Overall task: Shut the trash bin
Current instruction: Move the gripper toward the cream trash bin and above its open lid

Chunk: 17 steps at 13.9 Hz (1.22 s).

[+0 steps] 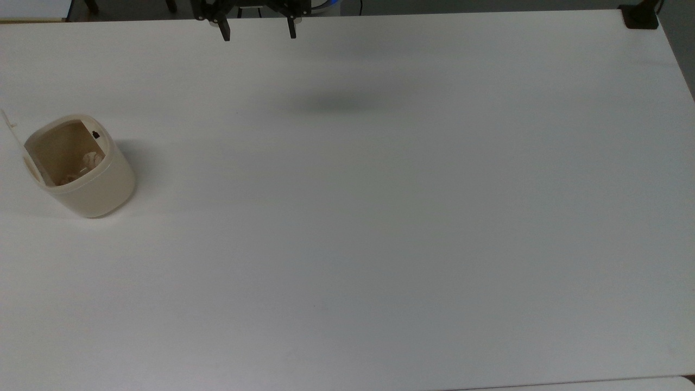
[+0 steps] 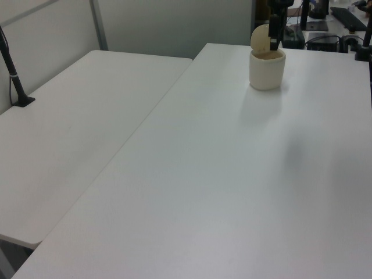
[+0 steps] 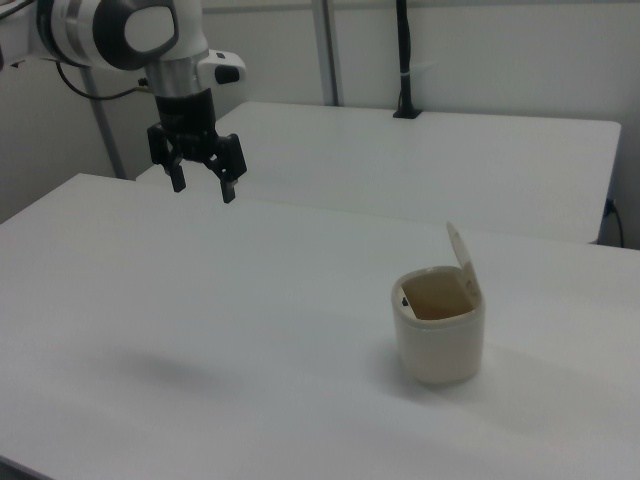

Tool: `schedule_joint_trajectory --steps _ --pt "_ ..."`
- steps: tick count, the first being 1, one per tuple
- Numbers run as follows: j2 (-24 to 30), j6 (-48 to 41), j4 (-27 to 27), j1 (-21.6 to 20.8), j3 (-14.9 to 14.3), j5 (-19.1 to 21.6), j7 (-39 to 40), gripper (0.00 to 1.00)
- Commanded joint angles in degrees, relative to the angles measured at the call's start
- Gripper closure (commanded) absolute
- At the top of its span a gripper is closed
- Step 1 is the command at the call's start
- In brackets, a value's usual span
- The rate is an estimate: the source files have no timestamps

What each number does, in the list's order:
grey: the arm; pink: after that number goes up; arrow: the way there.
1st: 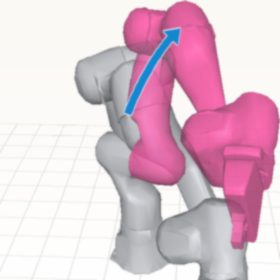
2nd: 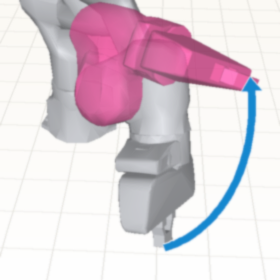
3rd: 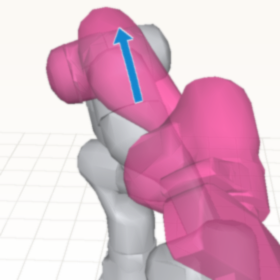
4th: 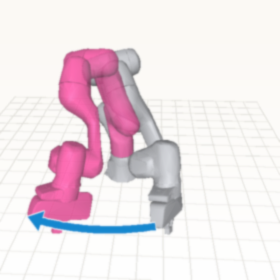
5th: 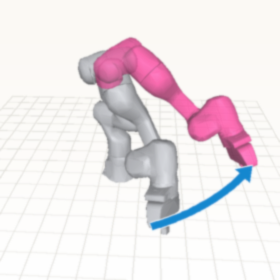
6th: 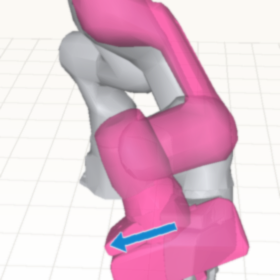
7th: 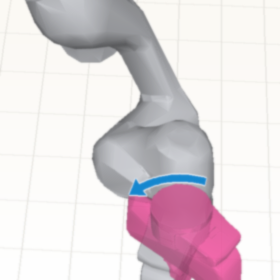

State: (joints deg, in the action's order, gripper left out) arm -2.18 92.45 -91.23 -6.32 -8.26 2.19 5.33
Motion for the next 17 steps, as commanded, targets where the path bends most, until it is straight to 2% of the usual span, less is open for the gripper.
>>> schedule_joint_trajectory --steps 1,7,8,11,12,14,15,17 --pt "0.68 0.46 -0.27 0.16 -0.44 -0.52 -0.41 0.0" --pt "0.69 0.46 -0.18 0.16 -0.79 -0.43 -0.32 0.0" --pt "0.69 0.46 -0.18 0.25 -0.88 -0.43 -0.06 0.09" --pt "0.69 0.54 -0.09 0.25 -2.02 0.01 -0.06 0.47" --pt "0.77 0.63 0.0 0.17 -2.98 0.18 -0.58 0.64" --pt "0.69 2.9 0.78 0.16 -4.73 0.19 -1.55 0.9" --pt "0.43 4.74 1.05 0.16 -6.49 0.1 -4.6 0.99" --pt "-0.1 8.08 0.97 0.25 -8.08 -0.34 -6.21 1.0"
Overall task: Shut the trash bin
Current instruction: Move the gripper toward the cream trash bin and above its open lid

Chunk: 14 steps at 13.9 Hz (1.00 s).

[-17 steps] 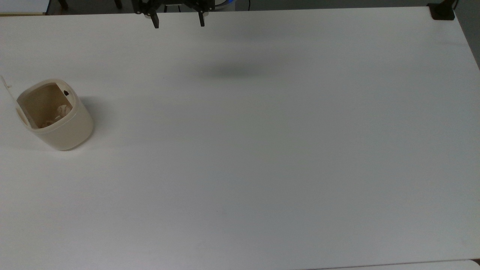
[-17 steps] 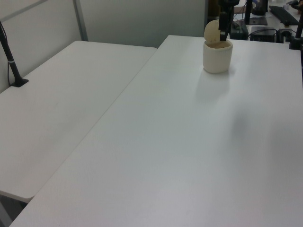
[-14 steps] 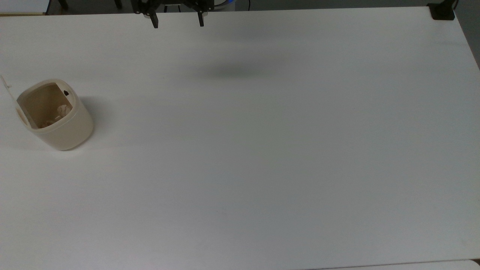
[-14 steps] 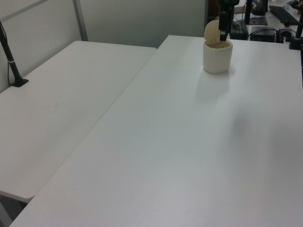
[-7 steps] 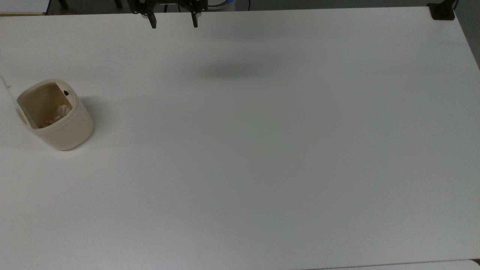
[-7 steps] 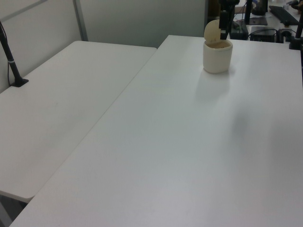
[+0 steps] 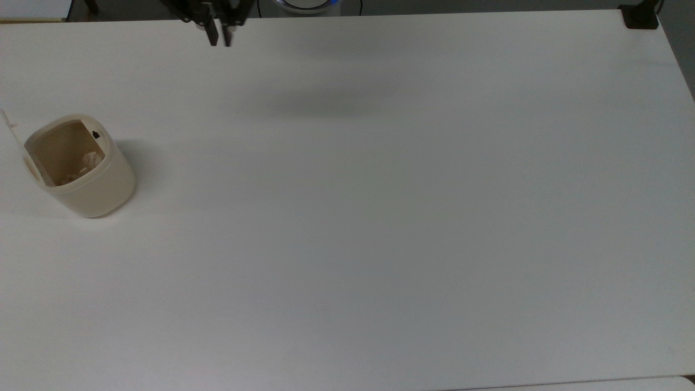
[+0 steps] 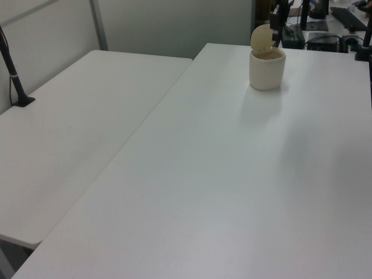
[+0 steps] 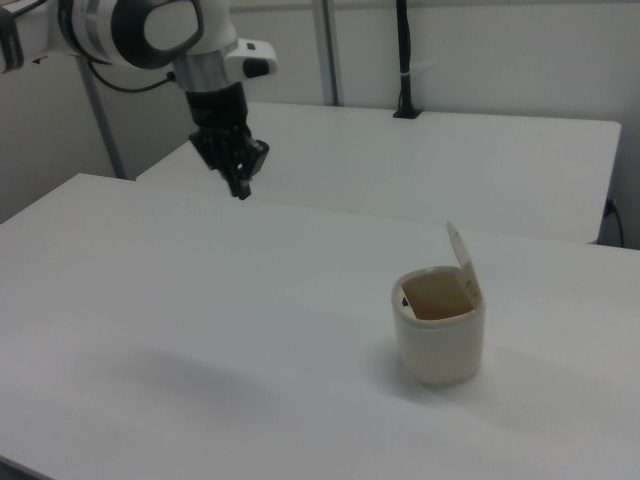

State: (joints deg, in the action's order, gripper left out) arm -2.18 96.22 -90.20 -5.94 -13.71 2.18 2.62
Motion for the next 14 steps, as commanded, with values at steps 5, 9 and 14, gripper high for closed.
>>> schedule_joint_trajectory --steps 5,9,14 --pt "-2.65 15.56 0.03 -0.12 -9.83 -1.38 -11.83 1.0" --pt "-6.07 27.58 0.03 -0.12 -15.01 -3.5 -20.87 1.0" --pt "-12.05 40.09 0.03 1.98 -17.93 -5.87 -27.57 1.0"
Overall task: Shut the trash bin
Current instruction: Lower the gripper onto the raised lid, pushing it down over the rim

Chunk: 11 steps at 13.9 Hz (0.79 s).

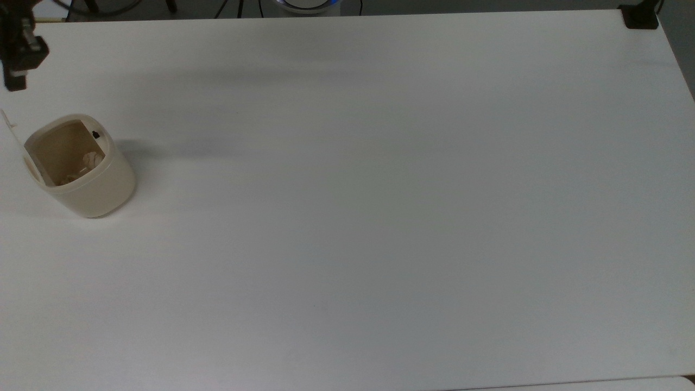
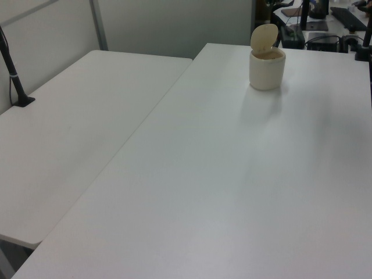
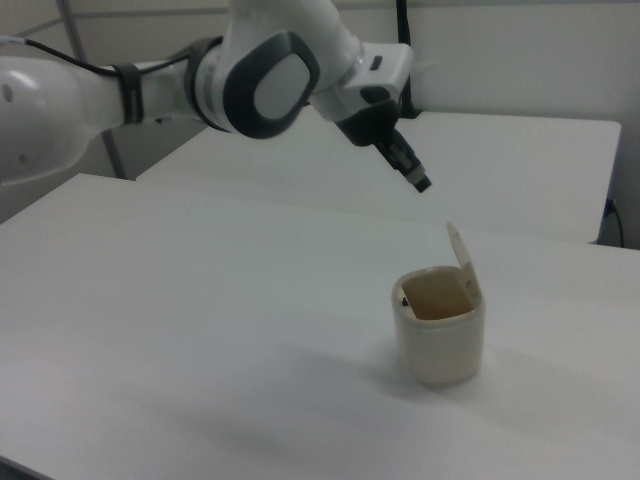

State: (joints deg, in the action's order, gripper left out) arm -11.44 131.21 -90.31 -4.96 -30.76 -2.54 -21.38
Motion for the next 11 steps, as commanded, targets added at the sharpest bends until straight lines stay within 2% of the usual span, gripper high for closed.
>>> schedule_joint_trajectory --steps 1,5,9,11 --pt "-4.54 7.28 0.23 1.52 -1.15 -1.15 -3.66 1.0" --pt "-10.7 11.0 3.2 3.63 -1.59 -1.06 -3.75 1.0" --pt "-10.8 10.3 3.04 3.2 -1.5 -1.59 -1.83 1.0" --pt "-10.54 6.11 2.16 2.85 -0.98 -1.68 1.33 1.0"
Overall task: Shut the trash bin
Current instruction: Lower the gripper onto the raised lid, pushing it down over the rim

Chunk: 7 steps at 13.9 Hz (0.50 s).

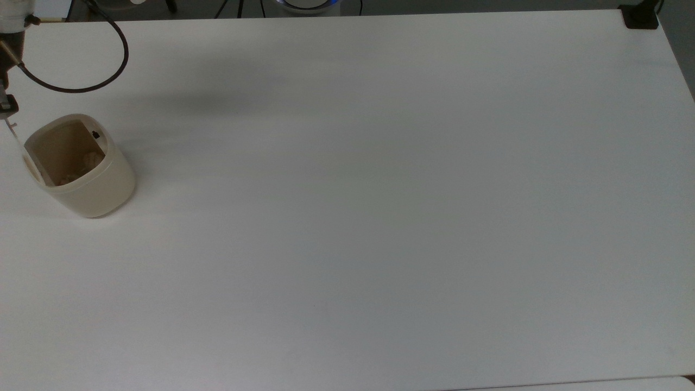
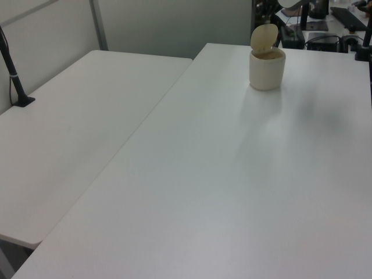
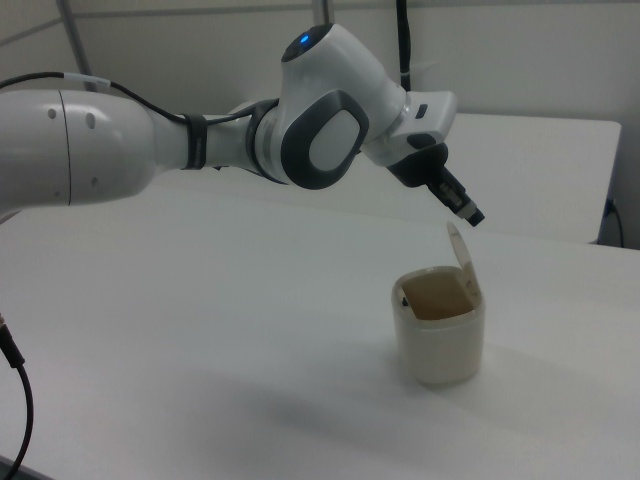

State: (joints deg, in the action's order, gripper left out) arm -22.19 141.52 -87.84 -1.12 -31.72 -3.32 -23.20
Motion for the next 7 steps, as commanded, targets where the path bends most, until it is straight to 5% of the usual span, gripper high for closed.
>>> schedule_joint_trajectory --steps 1,7 --pt "0.21 -7.37 -0.32 -1.6 0.08 -0.63 4.9 1.0" --pt "0.39 -12.5 -4.79 -2.48 1.48 -0.1 8.17 1.0"
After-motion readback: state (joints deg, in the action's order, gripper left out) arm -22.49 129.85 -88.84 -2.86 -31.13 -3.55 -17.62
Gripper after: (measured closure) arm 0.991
